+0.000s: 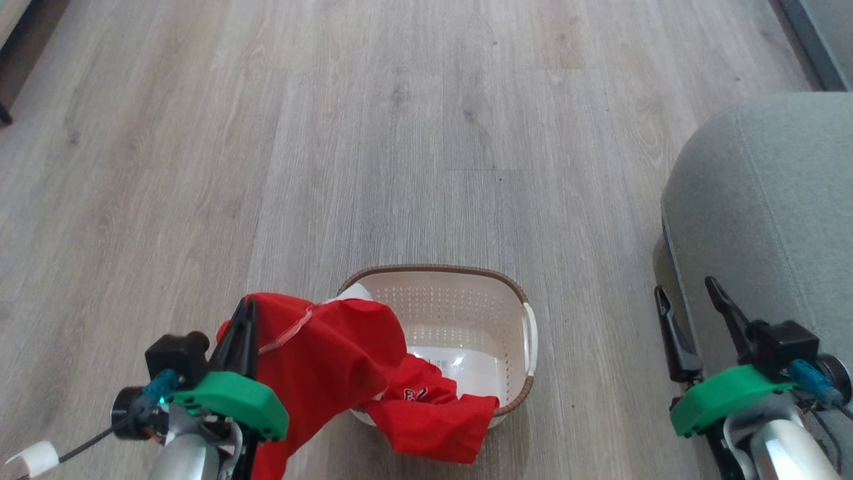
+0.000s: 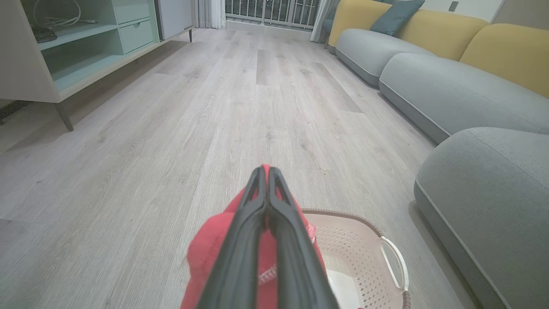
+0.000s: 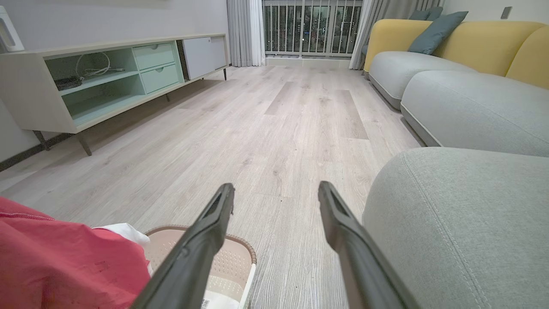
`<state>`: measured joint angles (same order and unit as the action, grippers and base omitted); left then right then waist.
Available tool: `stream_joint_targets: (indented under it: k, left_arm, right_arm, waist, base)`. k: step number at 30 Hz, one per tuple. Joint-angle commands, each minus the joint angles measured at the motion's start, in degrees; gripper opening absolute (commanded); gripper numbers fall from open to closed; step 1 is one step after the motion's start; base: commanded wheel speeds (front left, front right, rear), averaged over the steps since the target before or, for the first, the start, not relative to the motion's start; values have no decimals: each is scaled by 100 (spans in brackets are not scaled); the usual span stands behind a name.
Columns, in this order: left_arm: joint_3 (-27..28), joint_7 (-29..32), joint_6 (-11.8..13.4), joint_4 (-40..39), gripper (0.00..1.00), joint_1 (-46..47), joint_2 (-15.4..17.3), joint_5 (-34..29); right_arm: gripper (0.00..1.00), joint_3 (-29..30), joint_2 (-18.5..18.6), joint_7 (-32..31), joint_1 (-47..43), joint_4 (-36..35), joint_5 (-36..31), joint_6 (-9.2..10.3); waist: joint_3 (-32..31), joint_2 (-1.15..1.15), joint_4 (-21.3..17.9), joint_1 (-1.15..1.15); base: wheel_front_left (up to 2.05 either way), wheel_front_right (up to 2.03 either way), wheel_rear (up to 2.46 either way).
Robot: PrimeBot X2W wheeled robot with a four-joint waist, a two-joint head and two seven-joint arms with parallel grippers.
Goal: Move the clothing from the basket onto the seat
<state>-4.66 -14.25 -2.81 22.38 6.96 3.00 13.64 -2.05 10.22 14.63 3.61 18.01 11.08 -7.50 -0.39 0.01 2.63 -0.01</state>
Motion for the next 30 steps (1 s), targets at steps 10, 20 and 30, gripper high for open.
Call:
stream_joint_targets:
  k: [10, 20, 30]
  left_arm:
    - [142, -65, 34, -286, 0, 236, 121, 89]
    - [-611, 260, -261, -696, 0, 1145, 106, -112]
    - [-1939, 656, -427, -1043, 0, 2314, 3, 82]
  right_arm:
    - [100, -527, 191, 37, 238, -115, 45, 1]
    - [100, -2434, 411, 37, 1274, 53, 440, 1]
    - [100, -4046, 310, 37, 2841, 783, 1083, 1]
  waist:
    - [-5, -1, -80, 1]
    - [49, -1, 24, 1]
    - [124, -1, 216, 1]
  base:
    - [0, 0, 0]
    - [0, 0, 0]
    - [0, 0, 0]
